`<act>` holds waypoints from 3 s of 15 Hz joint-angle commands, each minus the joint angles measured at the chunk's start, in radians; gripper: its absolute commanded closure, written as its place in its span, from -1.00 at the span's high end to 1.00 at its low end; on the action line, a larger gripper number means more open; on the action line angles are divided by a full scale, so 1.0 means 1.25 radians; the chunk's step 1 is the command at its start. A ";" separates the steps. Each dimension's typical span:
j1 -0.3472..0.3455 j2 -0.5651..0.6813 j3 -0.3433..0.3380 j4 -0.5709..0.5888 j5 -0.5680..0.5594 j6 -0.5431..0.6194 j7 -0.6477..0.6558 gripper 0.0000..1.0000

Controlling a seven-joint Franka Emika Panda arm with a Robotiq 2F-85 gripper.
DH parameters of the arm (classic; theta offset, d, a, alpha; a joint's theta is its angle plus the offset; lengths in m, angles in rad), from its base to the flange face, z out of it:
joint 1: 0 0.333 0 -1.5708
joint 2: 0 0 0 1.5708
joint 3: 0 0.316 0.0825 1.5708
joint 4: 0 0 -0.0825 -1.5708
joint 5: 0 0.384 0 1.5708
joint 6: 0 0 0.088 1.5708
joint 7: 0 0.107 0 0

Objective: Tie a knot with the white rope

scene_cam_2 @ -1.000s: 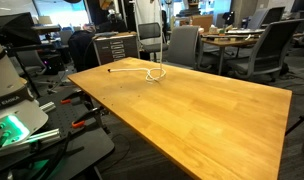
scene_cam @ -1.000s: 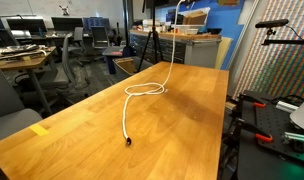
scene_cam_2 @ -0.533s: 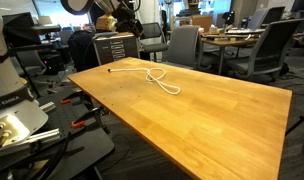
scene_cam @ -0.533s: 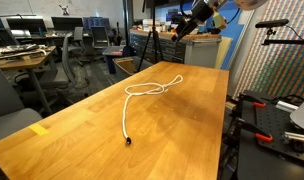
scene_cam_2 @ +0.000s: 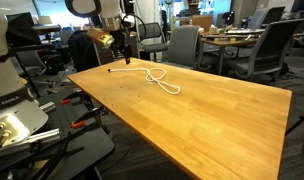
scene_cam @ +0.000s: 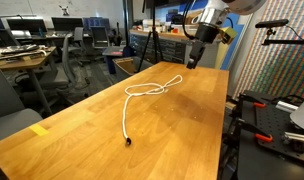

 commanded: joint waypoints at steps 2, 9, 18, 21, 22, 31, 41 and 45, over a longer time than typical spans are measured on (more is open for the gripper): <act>0.011 0.165 -0.020 0.111 -0.045 -0.145 -0.070 0.99; -0.052 0.217 0.066 0.123 -0.239 -0.087 0.038 1.00; -0.300 0.260 0.270 0.218 -0.648 -0.099 0.189 1.00; -0.338 0.262 0.304 0.213 -0.650 -0.098 0.190 1.00; -0.183 0.313 0.133 0.242 -0.785 -0.045 0.274 1.00; -0.163 0.505 0.006 0.459 -1.267 0.139 0.609 1.00; -0.377 0.494 0.308 0.435 -1.122 -0.116 0.334 1.00; -0.419 0.523 0.349 0.458 -1.128 -0.081 0.410 1.00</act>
